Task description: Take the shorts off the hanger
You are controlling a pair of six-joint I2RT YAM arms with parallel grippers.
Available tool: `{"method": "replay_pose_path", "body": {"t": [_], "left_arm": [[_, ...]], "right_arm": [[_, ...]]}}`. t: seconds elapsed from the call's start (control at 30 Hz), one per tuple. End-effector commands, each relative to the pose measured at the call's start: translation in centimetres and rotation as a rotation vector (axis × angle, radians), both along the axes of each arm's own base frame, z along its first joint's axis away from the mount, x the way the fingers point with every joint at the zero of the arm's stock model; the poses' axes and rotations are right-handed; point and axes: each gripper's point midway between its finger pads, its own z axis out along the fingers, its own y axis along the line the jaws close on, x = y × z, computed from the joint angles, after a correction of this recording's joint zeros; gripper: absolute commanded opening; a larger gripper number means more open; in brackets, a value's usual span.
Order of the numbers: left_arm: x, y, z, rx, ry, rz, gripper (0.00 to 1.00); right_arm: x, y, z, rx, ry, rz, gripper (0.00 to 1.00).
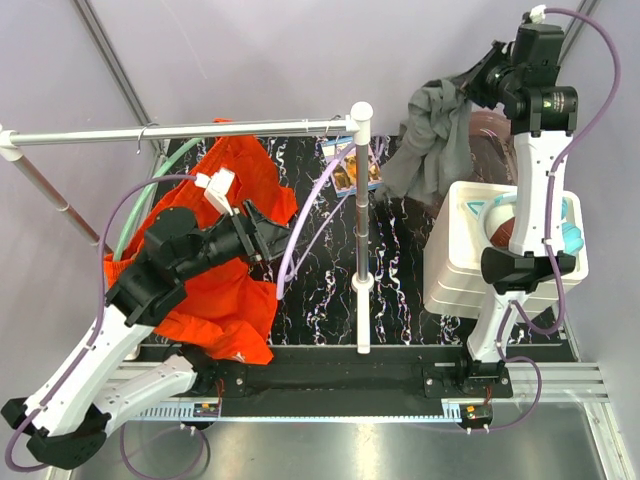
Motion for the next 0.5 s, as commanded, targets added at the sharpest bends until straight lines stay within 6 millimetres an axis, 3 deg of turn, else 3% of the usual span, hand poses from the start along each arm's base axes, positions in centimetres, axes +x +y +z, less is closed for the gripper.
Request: {"method": "replay_pose_path", "body": {"t": [0.0,0.1,0.13,0.27,0.47], "left_arm": [[-1.0,1.5,0.2,0.105,-0.089,-0.006,0.67],[-1.2,2.3,0.3,0.147,-0.117,0.008,0.67],[-1.3,2.6,0.2,0.161,-0.123,0.013,0.68],[-1.6,4.4,0.5,0.199,-0.198,0.070,0.68],[-3.1,7.0,2.6,0.211,-0.361,0.111,0.70]], "right_arm": [[-2.7,-3.2,12.9,-0.029,-0.418,-0.157,0.00],[-1.8,-4.5,13.2,-0.050,-0.441,-0.217,0.00],[-1.4,-6.0,13.1,-0.055,-0.443,-0.249,0.00],[1.2,-7.0,10.7,-0.038,-0.395,-0.247,0.00],[4.3,-6.0,6.4,-0.014,-0.303,-0.175,0.04]]}}
